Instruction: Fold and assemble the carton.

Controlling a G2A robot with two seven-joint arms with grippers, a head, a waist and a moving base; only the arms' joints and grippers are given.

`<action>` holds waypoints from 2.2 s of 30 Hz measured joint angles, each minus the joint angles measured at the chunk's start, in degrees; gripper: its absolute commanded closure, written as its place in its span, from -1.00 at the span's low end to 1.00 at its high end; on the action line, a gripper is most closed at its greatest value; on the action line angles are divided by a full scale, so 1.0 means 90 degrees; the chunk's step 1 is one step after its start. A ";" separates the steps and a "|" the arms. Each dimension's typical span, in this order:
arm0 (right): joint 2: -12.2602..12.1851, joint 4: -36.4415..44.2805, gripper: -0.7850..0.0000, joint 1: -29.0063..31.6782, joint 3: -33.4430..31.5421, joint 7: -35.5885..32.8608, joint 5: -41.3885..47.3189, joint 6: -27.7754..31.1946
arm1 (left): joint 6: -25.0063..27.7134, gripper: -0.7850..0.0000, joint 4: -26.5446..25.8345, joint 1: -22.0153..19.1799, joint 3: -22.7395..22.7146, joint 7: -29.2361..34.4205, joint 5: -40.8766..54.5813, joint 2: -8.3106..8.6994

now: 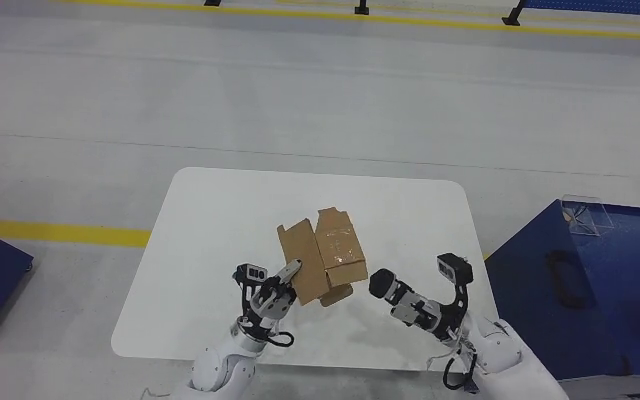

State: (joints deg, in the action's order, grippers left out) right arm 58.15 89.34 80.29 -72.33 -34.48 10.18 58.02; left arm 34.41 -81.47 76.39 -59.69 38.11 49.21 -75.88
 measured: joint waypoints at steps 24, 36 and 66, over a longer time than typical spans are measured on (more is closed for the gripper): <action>0.0441 -0.0361 1.00 -0.0069 0.0663 0.3328 -0.4204 -0.0002 | -0.0372 0.32 0.0624 -0.0246 0.0188 0.0520 0.0584 -0.0201; 0.0320 -0.0322 1.00 0.0007 0.0453 0.2941 -0.3611 -0.0162 | -0.0435 -1.00 0.0925 -0.0114 -0.0763 0.0357 0.0769 -0.0077; -0.0265 0.2250 1.00 0.1415 -0.0435 0.0125 -0.5076 -0.0341 | -0.2880 -1.00 -0.0170 -0.0053 -0.1310 0.2046 -0.1681 0.0336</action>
State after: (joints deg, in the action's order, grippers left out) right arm 55.77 109.59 93.02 -76.24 -33.36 -35.50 54.96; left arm 8.49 -83.00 75.92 -71.48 56.52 34.08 -72.86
